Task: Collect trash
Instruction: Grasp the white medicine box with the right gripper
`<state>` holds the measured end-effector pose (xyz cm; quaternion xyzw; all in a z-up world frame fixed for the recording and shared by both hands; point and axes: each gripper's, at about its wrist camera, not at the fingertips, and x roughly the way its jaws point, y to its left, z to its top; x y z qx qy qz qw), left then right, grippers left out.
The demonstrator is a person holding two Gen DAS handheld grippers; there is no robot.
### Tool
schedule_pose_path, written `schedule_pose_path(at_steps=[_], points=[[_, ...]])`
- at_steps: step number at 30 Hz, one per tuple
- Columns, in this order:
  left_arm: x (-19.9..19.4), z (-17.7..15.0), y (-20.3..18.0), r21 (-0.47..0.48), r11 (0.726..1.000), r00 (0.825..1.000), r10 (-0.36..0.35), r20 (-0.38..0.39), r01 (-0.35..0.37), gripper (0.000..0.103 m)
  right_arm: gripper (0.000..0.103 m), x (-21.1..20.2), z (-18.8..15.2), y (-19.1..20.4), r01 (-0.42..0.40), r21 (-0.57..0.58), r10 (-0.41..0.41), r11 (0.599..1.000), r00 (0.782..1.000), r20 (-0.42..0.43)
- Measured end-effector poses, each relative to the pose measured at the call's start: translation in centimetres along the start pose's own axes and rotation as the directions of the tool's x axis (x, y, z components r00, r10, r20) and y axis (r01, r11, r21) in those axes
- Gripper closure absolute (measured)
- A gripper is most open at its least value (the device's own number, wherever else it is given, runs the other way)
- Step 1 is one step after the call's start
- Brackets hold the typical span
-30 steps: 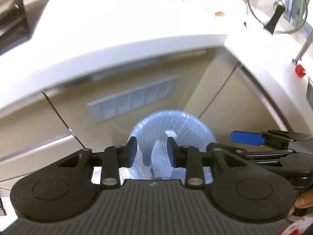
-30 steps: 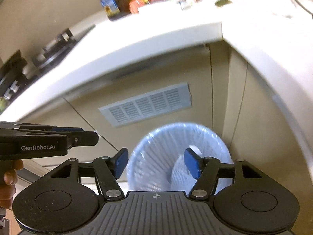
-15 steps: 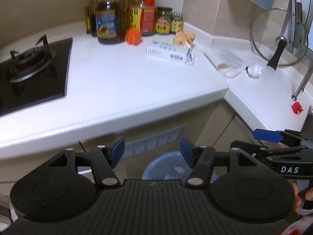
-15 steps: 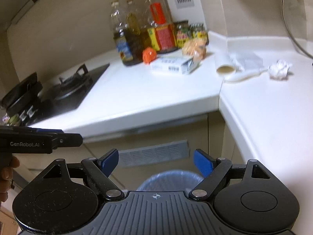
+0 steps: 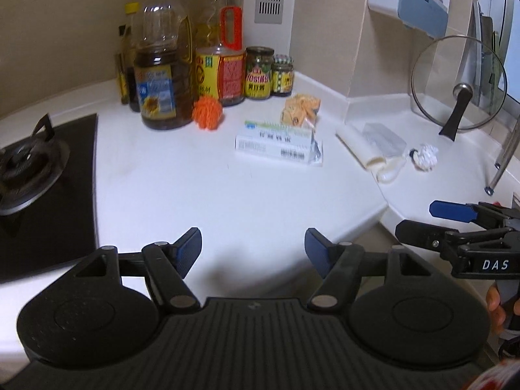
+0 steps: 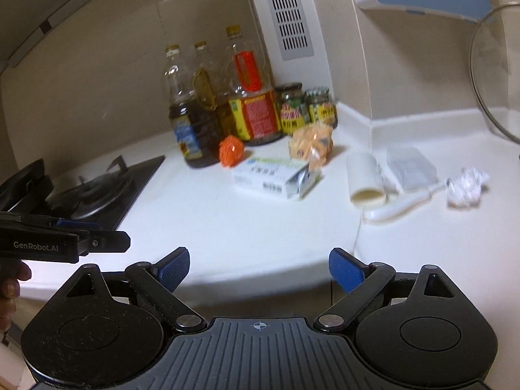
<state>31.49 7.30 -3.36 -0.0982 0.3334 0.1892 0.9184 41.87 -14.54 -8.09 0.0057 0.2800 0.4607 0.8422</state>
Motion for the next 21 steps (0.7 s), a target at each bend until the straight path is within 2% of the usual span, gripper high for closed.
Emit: schedule_pose_path(at_steps=[5,13,17,21], points=[[3.3,2.6,1.7,0.015,1.000,1.000,-0.013,-0.004,0.013,0.036,0.010,3.9,2.6,-0.2,0.020,-0.029,-0.019,0.999,0.999,0.029],[8.8,6.1,4.3,0.019,1.000,1.000,-0.025,-0.017,0.025,0.035,0.010,11.9,5.7,-1.4,0.023,-0.104,-0.021,0.994,1.000,0.020],[11.4,7.2,4.8,0.024,0.999,0.999,-0.036,-0.036,0.037,0.035,0.010,15.7,7.2,-2.7,0.020,-0.092,-0.018,0.996,1.000,0.023],[13.7,8.0,5.2,0.029,0.998,0.997,-0.049,-0.058,0.051,0.035,0.010,19.1,8.5,-4.1,0.014,-0.068,-0.014,0.998,1.000,-0.008]])
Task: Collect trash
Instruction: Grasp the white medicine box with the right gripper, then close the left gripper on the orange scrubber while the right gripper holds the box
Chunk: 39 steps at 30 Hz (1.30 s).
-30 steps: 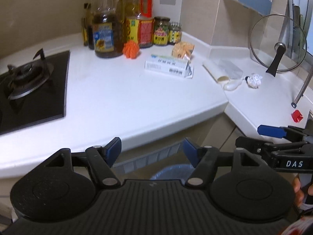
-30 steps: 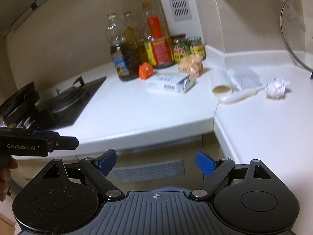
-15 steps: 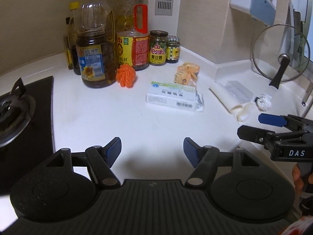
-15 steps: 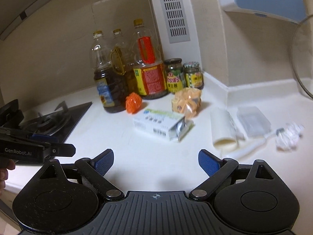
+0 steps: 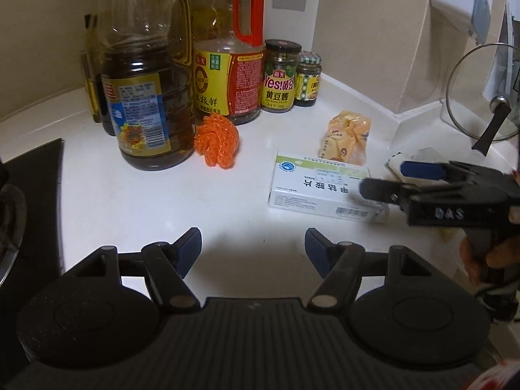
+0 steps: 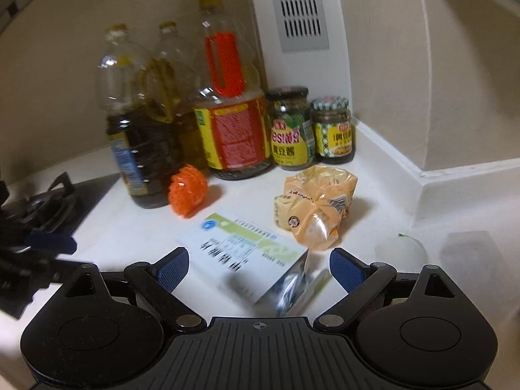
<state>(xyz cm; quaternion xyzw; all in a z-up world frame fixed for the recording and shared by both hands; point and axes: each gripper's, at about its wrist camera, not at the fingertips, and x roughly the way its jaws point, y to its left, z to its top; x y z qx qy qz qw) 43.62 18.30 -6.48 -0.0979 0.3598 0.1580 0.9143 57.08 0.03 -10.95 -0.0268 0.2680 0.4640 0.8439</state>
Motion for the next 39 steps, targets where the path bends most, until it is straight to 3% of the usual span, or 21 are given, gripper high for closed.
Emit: schedule_pose_path(at_steps=[11,22,26,34,36,39], points=[[2.8,0.9,1.0,0.004,1.000,0.999,-0.022,-0.038,0.022,0.035,0.010,5.0,1.6,-1.6,-0.067,0.029,0.069,0.997,0.994,-0.090],[2.8,0.5,2.1,0.008,1.000,0.998,-0.015,-0.055,0.016,0.035,0.010,2.0,0.2,1.9,-0.170,-0.092,0.149,0.981,0.969,-0.197],[2.4,0.4,2.9,0.004,1.000,0.999,0.002,-0.052,-0.001,0.035,0.010,2.2,0.5,3.0,-0.116,-0.127,0.092,0.985,0.980,-0.177],[2.1,0.9,3.7,0.001,1.000,0.999,0.014,-0.030,-0.014,0.035,0.011,5.9,1.0,4.8,-0.050,-0.176,0.014,0.983,0.980,-0.197],[2.1,1.0,3.7,0.008,1.000,1.000,0.013,-0.022,-0.013,0.035,0.024,6.3,1.0,5.0,-0.031,-0.187,-0.007,0.982,0.980,-0.198],[2.2,1.2,3.7,0.019,1.000,1.000,0.011,-0.015,-0.010,0.035,0.024,6.6,1.0,5.0,-0.015,-0.187,-0.023,0.982,0.979,-0.201]])
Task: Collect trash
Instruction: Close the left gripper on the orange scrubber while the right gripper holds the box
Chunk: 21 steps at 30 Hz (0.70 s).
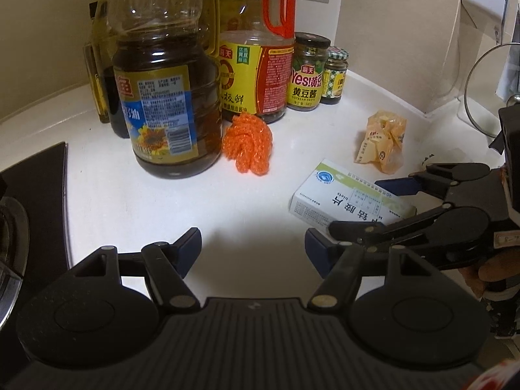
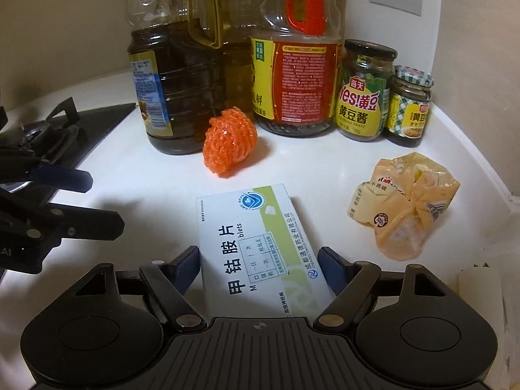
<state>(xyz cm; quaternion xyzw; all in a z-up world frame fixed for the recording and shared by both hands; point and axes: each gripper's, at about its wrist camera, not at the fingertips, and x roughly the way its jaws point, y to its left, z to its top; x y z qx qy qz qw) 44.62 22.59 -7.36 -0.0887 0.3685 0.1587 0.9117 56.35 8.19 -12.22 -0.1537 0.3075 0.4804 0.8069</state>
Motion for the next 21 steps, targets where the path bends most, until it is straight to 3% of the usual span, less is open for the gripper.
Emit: schedule_pose_path(at_steps=[12,21], points=[[1.7,1.4,-0.7,0.052,0.998,1.000,-0.022,0.021,0.021,0.037,0.028,-0.3,-0.2,0.1,0.044,-0.021,-0.045,0.999,0.999,-0.017],[4.1,3.7,-1.6,0.112,0.994,0.998,-0.009,0.057,0.003,0.042,0.028,-5.1,1.3,-2.8,0.146,0.155,-0.160,0.977,0.984,0.078]])
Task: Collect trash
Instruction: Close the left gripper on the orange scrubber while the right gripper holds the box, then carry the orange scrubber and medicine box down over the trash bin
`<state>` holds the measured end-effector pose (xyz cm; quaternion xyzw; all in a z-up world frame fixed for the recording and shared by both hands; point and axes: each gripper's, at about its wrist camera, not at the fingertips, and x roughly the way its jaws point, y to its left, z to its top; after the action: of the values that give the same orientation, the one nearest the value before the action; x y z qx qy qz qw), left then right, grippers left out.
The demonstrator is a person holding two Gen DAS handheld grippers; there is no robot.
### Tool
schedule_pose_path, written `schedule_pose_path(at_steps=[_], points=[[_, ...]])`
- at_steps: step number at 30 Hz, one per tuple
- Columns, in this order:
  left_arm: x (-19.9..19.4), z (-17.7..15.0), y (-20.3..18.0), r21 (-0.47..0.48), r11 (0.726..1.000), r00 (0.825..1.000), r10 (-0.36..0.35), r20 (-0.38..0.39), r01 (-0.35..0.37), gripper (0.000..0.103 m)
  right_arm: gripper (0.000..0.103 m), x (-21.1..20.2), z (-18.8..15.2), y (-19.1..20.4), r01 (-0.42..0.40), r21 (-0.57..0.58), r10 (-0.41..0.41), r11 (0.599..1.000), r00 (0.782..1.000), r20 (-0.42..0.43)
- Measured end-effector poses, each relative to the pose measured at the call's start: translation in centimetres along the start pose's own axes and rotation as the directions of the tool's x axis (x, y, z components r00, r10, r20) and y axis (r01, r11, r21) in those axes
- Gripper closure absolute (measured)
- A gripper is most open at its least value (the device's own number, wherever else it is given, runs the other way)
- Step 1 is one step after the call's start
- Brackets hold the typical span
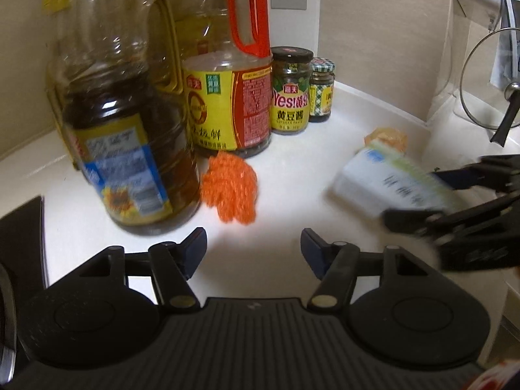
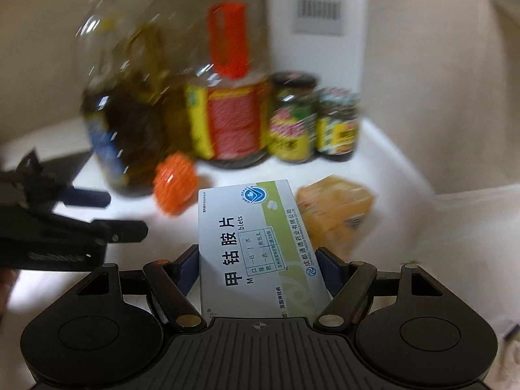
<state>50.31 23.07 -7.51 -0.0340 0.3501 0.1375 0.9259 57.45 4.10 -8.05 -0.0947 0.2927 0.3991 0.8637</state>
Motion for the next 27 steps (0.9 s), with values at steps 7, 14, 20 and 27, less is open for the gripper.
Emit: schedule_pose_path(at_steps=[7,14,20,27], points=[[3.3,1.8,0.2,0.007,0.999,0.999,0.040,0.002,-0.040,0.047,0.028,-2.0,1.1,-4.0,0.081,0.113,-0.085,0.990,0.996,0.027],[5.9,2.3,0.3,0.000,0.999,0.998,0.054,-0.027,-0.054,0.057,0.028,-3.3,1.3,-7.0,0.136,0.183,-0.145,0.974,0.989,0.039],[6.8,2.2,0.3,-0.011,0.997,0.997,0.076,-0.035,-0.076,0.077,0.028,-4.3,0.9,-8.0,0.156,0.214,-0.168,0.964,0.985,0.042],[5.3,2.2,0.4,-0.013,0.996,0.996,0.090,0.001,-0.090,0.082,0.028,-5.3,0.3,-8.4,0.159,0.230,-0.175,0.960,0.983,0.050]])
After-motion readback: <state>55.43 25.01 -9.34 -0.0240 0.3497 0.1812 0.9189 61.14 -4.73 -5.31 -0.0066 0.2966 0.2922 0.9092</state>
